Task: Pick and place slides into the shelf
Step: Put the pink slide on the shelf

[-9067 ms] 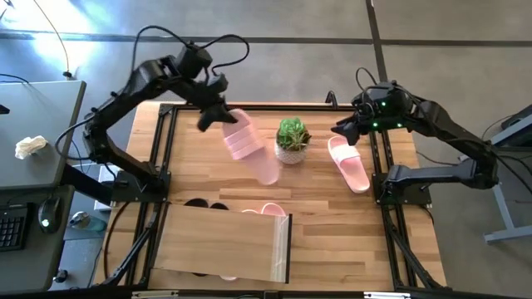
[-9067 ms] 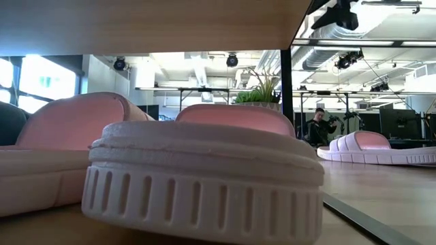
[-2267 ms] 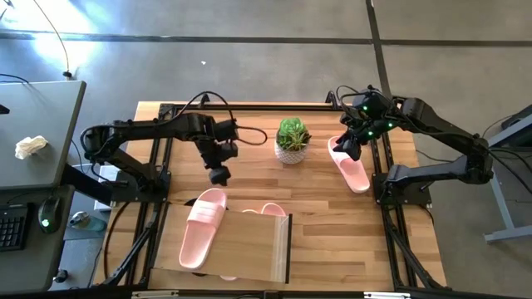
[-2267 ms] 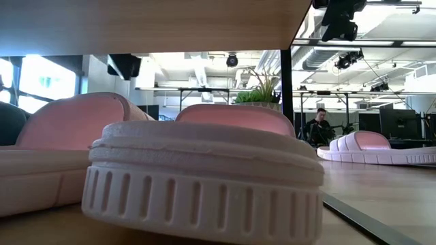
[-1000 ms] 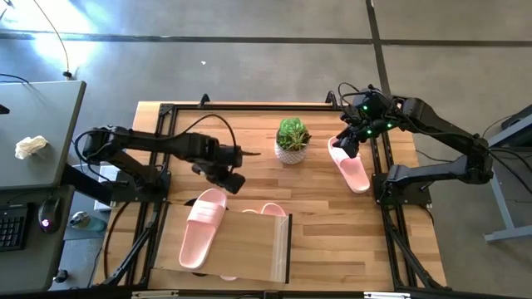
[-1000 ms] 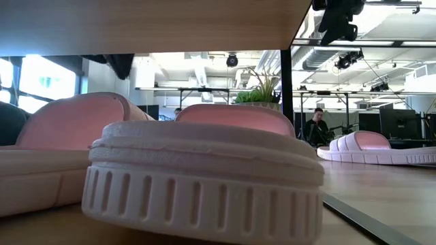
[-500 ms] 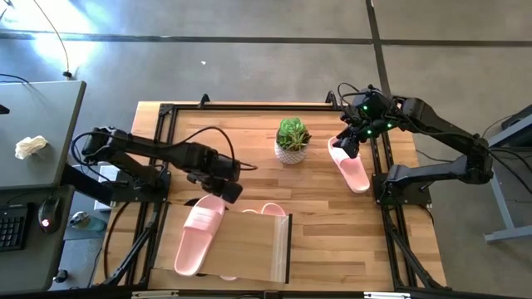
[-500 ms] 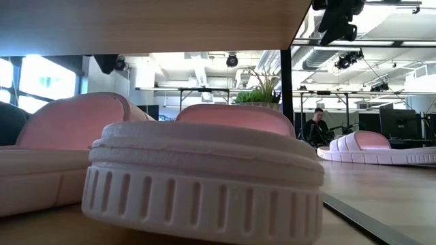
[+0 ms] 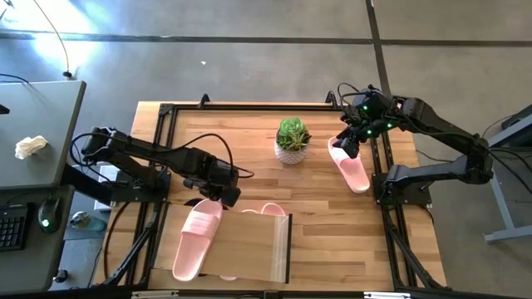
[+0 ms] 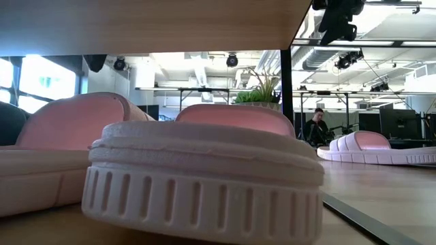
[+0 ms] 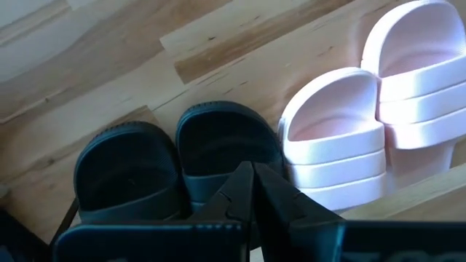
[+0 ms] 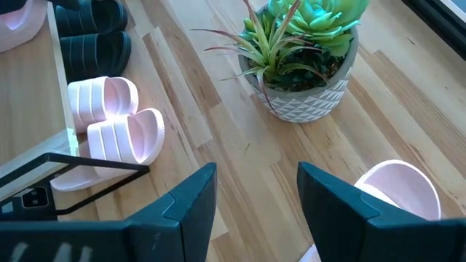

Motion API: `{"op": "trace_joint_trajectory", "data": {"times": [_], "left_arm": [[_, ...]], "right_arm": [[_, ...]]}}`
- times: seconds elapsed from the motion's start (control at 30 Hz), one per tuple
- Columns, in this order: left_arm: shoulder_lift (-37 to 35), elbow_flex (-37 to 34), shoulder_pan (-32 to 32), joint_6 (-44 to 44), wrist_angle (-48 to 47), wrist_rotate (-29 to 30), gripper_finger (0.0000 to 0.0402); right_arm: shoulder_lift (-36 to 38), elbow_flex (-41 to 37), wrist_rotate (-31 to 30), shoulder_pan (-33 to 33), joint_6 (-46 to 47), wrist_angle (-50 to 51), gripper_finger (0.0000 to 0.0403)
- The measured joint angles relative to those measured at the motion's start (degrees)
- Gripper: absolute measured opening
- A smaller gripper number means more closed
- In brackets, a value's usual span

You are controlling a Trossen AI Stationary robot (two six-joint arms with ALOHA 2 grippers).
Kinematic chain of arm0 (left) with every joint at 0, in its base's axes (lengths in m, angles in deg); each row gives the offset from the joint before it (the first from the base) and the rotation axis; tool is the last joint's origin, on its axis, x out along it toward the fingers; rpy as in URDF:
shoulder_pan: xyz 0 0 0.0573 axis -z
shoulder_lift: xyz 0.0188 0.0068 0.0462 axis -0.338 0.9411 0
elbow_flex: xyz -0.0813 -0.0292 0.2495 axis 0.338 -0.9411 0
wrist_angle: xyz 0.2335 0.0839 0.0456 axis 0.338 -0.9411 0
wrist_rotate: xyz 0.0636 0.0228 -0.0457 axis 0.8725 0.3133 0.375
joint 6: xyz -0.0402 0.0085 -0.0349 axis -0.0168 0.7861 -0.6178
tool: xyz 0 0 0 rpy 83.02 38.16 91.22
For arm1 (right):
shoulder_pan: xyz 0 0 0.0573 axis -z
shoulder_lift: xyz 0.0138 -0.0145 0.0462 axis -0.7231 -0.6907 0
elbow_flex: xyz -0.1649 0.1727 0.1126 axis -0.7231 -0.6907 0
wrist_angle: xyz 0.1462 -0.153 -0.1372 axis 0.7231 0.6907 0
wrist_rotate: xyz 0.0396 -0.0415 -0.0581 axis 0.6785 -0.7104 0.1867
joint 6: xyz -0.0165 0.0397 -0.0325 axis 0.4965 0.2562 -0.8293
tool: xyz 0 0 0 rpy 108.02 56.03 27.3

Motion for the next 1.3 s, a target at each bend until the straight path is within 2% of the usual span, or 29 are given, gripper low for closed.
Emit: {"op": "trace_joint_trajectory", "data": {"times": [0.3, 0.47, 0.63, 0.87, 1.0, 1.17, 1.3], "left_arm": [[0.0, 0.0, 0.4, -1.1, 0.0, 0.5, 0.0], [0.0, 0.0, -0.2, 4.0, 0.1, 2.0, 0.0], [0.0, 0.0, -3.0, 10.7, 0.8, 2.3, 0.0001], [0.0, 0.0, -9.5, 21.8, 5.6, 2.3, 0.0001], [0.0, 0.0, -13.1, 28.5, 11.1, 1.6, 0.0001], [0.0, 0.0, -17.0, 36.1, 20.5, -6.3, 0.0001], [0.0, 0.0, -19.4, 41.5, 28.9, -14.7, 0.0001]], "right_arm": [[0.0, 0.0, 0.2, 0.0, -0.6, 0.0, 0.0181], [0.0, 0.0, 2.2, 0.0, -6.7, 0.7, 0.0181], [0.0, 0.0, 1.1, 0.0, -13.8, 5.7, 0.0181], [0.0, 0.0, -7.7, 0.0, -11.0, 14.6, 0.0181], [0.4, -2.3, -12.7, -0.5, -8.5, 14.7, 0.0181], [2.1, -14.3, -19.2, -2.9, -6.1, 6.4, 0.0181], [2.2, -23.5, -29.2, -4.4, -2.7, -0.2, 0.0181]]}}
